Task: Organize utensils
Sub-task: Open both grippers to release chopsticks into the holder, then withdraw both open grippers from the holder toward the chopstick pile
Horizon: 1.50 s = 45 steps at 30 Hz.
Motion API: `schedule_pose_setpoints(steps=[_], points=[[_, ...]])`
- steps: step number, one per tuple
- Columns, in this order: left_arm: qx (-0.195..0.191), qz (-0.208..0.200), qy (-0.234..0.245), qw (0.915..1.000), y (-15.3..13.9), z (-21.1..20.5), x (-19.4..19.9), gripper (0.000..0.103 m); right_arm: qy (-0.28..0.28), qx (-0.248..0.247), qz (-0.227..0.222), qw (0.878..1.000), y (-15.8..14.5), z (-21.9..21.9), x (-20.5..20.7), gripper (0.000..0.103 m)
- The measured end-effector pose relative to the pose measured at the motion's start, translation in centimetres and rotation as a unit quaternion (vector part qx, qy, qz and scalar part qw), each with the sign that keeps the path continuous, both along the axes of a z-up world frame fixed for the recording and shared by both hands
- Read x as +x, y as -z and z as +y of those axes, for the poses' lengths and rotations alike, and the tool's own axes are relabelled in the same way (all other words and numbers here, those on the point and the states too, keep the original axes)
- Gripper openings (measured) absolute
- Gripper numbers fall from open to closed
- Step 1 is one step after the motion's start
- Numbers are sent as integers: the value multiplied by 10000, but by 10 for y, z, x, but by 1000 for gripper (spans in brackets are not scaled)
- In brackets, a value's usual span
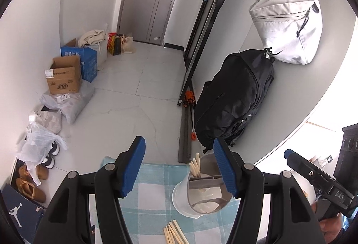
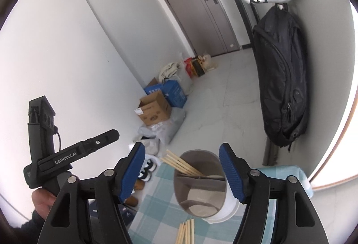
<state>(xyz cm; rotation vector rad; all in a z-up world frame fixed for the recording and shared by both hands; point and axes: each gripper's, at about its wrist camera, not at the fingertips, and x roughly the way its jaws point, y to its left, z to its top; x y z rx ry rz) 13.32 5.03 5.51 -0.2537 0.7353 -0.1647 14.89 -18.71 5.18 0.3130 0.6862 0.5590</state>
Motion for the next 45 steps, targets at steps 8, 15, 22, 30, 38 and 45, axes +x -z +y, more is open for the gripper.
schedule_pose_setpoints(steps=[8, 15, 22, 30, 38, 45], points=[[197, -169, -40, 9997, -5, -8, -22, 69, 41, -16, -251, 9997, 1, 0, -29, 79], [442, -349, -35, 9984, -2, -17, -42, 69, 129, -59, -508, 9986, 4, -3, -53, 87], [608, -338, -137, 9975, 15, -23, -57, 70, 146, -101, -668, 9976, 24, -2, -68, 94], [674, -182, -161, 9974, 46, -26, -67, 78, 154, -280, -779, 9964, 58, -1, -76, 98], [901, -127, -338, 9953, 84, -22, -73, 78, 98, -553, -669, 9962, 96, 5, -85, 103], [870, 182, -492, 9948, 122, -11, -72, 78, 25, -689, -239, 9973, 125, 9, -83, 103]])
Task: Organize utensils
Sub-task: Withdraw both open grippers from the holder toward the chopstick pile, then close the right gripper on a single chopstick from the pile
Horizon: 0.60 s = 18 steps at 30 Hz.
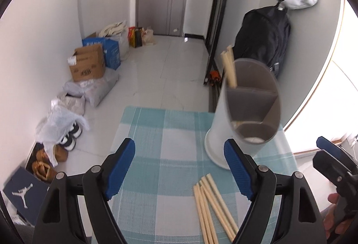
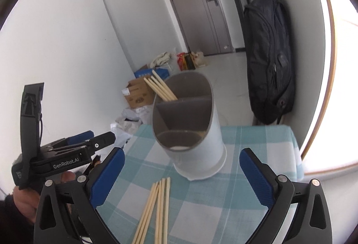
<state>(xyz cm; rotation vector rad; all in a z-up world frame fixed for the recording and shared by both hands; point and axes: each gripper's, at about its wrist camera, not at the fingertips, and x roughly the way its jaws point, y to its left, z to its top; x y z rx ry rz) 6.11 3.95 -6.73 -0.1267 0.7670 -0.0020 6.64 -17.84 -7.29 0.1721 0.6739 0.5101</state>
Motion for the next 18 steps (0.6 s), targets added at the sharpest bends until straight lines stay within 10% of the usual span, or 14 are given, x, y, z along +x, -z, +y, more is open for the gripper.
schedule_pose_setpoints(steps=[14, 18], points=[[-267, 637, -359, 9970, 29, 35, 5, 78, -498, -1193, 1197, 9844, 69, 60, 18, 100], [-424, 712, -400, 9958, 32, 44, 3, 78, -695, -1242, 1710, 9749, 91, 72, 29, 71]])
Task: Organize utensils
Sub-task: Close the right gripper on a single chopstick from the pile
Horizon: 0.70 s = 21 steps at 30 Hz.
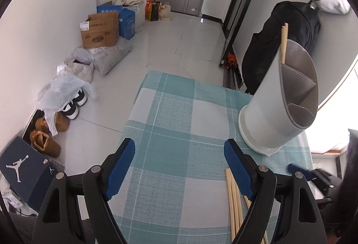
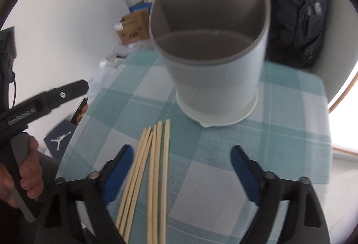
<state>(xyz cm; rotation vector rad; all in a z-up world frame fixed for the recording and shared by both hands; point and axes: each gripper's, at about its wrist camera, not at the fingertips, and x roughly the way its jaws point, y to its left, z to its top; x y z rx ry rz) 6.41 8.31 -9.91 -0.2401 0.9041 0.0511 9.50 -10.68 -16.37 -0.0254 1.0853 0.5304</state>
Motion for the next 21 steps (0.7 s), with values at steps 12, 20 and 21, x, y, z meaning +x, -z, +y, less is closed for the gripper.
schedule_pose_setpoints(steps=[12, 20, 21], points=[[98, 60, 108, 9999, 8, 11, -2, 78, -387, -959, -107, 9946, 20, 33, 6, 30], [-163, 125, 30, 9998, 8, 22, -3, 78, -311, -1485, 8, 9884, 21, 45, 1, 7], [-189, 124, 23, 9997, 8, 23, -4, 78, -256, -1495, 70, 9884, 21, 42, -1, 6]])
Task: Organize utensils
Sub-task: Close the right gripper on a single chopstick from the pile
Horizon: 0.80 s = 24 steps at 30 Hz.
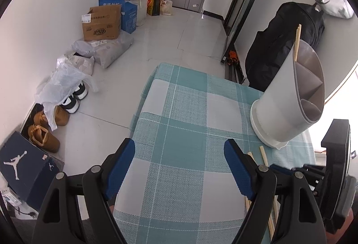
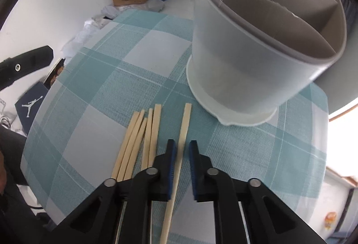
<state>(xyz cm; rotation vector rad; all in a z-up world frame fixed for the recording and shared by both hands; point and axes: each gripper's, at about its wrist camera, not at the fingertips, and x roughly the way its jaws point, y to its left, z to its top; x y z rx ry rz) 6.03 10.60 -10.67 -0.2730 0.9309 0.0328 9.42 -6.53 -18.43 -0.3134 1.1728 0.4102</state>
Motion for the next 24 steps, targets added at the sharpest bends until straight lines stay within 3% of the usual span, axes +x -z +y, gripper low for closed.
schedule_pose_setpoints(steps=[7, 9, 12, 18, 24], points=[[-40, -16, 16, 10000, -1, -1, 0, 78, 56, 153, 257, 9995, -8, -17, -13, 6], [-60, 18, 36, 10000, 0, -2, 0, 78, 48, 103, 211, 9997, -9, -15, -6, 7], [-91, 73, 47, 9999, 2, -2, 1, 78, 108, 85, 149, 9998, -7, -10, 5, 15], [-72, 129, 58, 9999, 4, -3, 3, 78, 139, 98, -79, 9998, -7, -3, 18, 16], [-19, 243, 87, 9997, 9, -5, 5, 78, 323, 354, -201, 9986, -16, -22, 8, 5]])
